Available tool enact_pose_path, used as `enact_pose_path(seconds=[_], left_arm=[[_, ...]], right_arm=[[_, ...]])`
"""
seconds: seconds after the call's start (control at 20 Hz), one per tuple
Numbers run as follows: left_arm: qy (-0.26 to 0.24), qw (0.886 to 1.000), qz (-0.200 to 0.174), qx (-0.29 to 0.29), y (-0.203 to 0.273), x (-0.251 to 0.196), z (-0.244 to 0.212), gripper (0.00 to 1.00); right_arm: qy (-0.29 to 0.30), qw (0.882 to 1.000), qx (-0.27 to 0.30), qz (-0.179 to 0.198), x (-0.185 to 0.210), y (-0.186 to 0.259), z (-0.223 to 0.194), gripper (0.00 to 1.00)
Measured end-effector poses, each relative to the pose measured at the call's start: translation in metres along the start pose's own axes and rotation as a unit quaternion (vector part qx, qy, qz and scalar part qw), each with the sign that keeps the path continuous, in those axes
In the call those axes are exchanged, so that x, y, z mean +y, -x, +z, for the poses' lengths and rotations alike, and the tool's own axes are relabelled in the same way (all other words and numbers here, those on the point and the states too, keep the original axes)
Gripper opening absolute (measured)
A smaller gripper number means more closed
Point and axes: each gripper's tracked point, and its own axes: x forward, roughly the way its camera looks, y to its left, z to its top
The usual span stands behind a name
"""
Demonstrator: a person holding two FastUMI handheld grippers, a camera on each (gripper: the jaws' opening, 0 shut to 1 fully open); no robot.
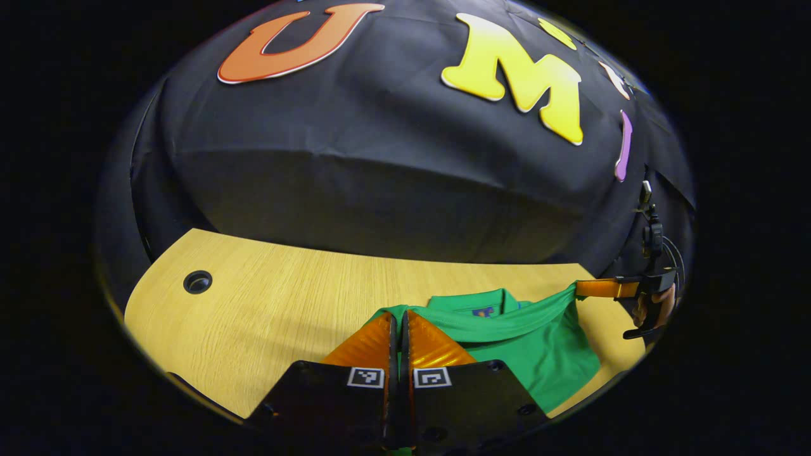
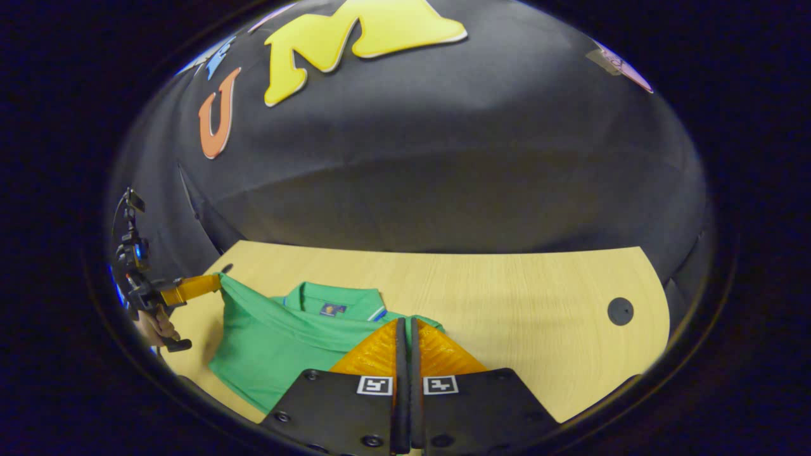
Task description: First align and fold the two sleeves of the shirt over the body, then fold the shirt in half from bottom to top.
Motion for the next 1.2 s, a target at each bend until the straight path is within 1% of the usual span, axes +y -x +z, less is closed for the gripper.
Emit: enact_pose_path(seconds=[0.1,0.15,0.2,0.25,0.3,0.35,0.4,0.45,0.5,0.55,0.6,0.7,0.75,0.8,0.85,0.9,0.95,1.1,1.15,1.2], left_arm=[[0.002,1.000,0.017,0.010,-0.013,0.006,-0.013,0.03],[0.000,1.000,0.026,0.015,-0.016,0.009,-0.017,0.04],[0.002,0.999,0.027,0.022,-0.020,0.011,-0.023,0.14],[0.005,0.999,0.031,0.029,-0.022,0.012,-0.027,0.06],[0.009,0.999,0.039,0.037,-0.024,0.015,-0.031,0.10],[0.013,0.998,0.046,0.048,-0.022,0.017,-0.035,0.12],[0.010,0.997,0.058,0.055,-0.022,0.020,-0.038,0.24],[0.008,0.996,0.065,0.062,-0.016,0.021,-0.040,0.34],[0.009,0.995,0.070,0.064,-0.008,0.020,-0.036,0.46],[0.012,0.995,0.075,0.060,0.001,0.020,-0.029,0.55],[0.015,0.995,0.081,0.053,0.011,0.022,-0.022,0.84],[0.014,0.994,0.099,0.033,0.037,0.024,0.002,0.98],[0.014,0.994,0.102,0.022,0.050,0.022,0.014,0.99],[0.013,0.994,0.104,0.008,0.069,0.018,0.029,0.99],[0.009,0.994,0.104,-0.008,0.087,0.012,0.045,0.99],[0.004,0.994,0.105,-0.025,0.107,0.005,0.062,0.99],[-0.002,0.994,0.105,-0.040,0.130,-0.004,0.079,0.99],[-0.010,0.990,0.104,-0.091,0.209,-0.033,0.115,0.99],[-0.011,0.989,0.104,-0.106,0.230,-0.045,0.122,0.99],[-0.012,0.987,0.103,-0.123,0.252,-0.056,0.131,0.99]], right_arm=[[0.007,1.000,0.006,-0.010,-0.005,-0.010,-0.008,0.05],[0.012,1.000,0.005,-0.017,-0.009,-0.014,-0.009,0.08],[0.015,1.000,0.006,-0.021,-0.011,-0.014,-0.010,0.10],[0.016,0.999,0.004,-0.028,-0.008,-0.012,-0.011,0.13],[0.016,0.999,0.004,-0.031,-0.010,-0.012,-0.012,0.11],[0.013,0.999,0.005,-0.033,-0.011,-0.012,-0.012,0.21],[0.009,0.999,0.009,-0.036,-0.012,-0.008,-0.014,0.39],[0.005,0.999,0.006,-0.039,-0.012,0.000,-0.014,0.39],[0.006,0.999,0.002,-0.039,-0.010,0.007,-0.012,0.39],[0.013,0.999,-0.007,-0.043,-0.008,0.018,-0.008,0.44],[0.019,0.999,-0.019,-0.047,-0.005,0.031,-0.002,0.57],[0.026,0.997,-0.043,-0.059,0.005,0.058,0.010,0.84],[0.028,0.996,-0.054,-0.064,0.011,0.074,0.017,0.97],[0.031,0.995,-0.066,-0.069,0.019,0.092,0.022,0.97],[0.035,0.994,-0.080,-0.071,0.028,0.111,0.030,0.93],[0.039,0.992,-0.096,-0.074,0.037,0.131,0.037,0.93],[0.039,0.990,-0.113,-0.078,0.047,0.154,0.045,0.98],[0.030,0.980,-0.170,-0.094,0.074,0.228,0.062,0.98],[0.030,0.977,-0.188,-0.098,0.085,0.255,0.066,0.93],[0.032,0.973,-0.208,-0.100,0.096,0.281,0.068,0.98]])
